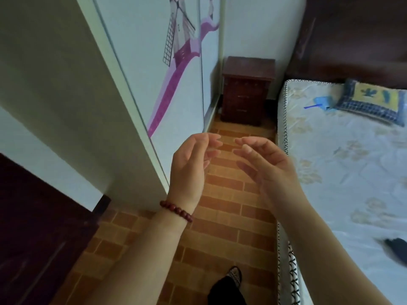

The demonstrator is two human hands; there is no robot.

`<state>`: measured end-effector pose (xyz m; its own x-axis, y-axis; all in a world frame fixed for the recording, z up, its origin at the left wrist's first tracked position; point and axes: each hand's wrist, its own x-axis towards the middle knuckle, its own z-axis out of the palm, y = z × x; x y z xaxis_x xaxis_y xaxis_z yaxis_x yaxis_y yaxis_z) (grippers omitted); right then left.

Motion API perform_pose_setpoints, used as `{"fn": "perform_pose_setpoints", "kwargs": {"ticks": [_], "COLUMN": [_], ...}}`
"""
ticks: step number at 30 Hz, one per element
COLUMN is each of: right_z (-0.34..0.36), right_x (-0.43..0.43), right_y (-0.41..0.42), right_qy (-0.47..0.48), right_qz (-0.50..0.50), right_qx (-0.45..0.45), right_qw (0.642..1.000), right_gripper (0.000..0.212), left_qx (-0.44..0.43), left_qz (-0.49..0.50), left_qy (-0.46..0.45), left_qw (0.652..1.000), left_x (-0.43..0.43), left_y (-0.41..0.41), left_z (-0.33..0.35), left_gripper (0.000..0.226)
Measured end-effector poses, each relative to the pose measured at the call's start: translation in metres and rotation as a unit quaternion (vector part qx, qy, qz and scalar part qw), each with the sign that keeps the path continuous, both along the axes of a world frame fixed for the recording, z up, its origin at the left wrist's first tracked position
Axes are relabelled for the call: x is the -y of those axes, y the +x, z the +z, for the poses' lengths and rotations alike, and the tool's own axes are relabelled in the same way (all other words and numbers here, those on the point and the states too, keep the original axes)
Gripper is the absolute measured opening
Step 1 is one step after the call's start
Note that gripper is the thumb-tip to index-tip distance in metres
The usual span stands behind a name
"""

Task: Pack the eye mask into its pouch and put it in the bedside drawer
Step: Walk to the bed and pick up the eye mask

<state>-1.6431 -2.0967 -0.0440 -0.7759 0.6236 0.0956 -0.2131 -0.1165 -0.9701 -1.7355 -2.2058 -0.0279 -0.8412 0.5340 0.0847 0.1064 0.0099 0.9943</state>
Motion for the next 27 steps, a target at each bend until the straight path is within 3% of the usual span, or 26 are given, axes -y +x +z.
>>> {"fn": "perform_pose_setpoints", "kwargs": {"ticks": [17, 27], "right_z": [0.013, 0.03], "right_x": [-0.207, -0.303], "right_y": [-0.063, -0.097], "right_qy": [-0.012, -0.014], "right_qz": [-0.178, -0.36], "right_qx": [-0.002, -0.024], "right_qw": [0.984, 0.933], "right_gripper": [0.01, 0.01], "left_qx": [-0.014, 0.011], "left_qz": [-0.168, -0.355], "left_qy": [0.009, 0.032], "left_qw": [0.986, 0.934], "left_x": [-0.25, -0.401], "left_y": [-0.093, -0.145], "left_z": [0.01, 0.027], "left_gripper": [0.028, 0.029]}}
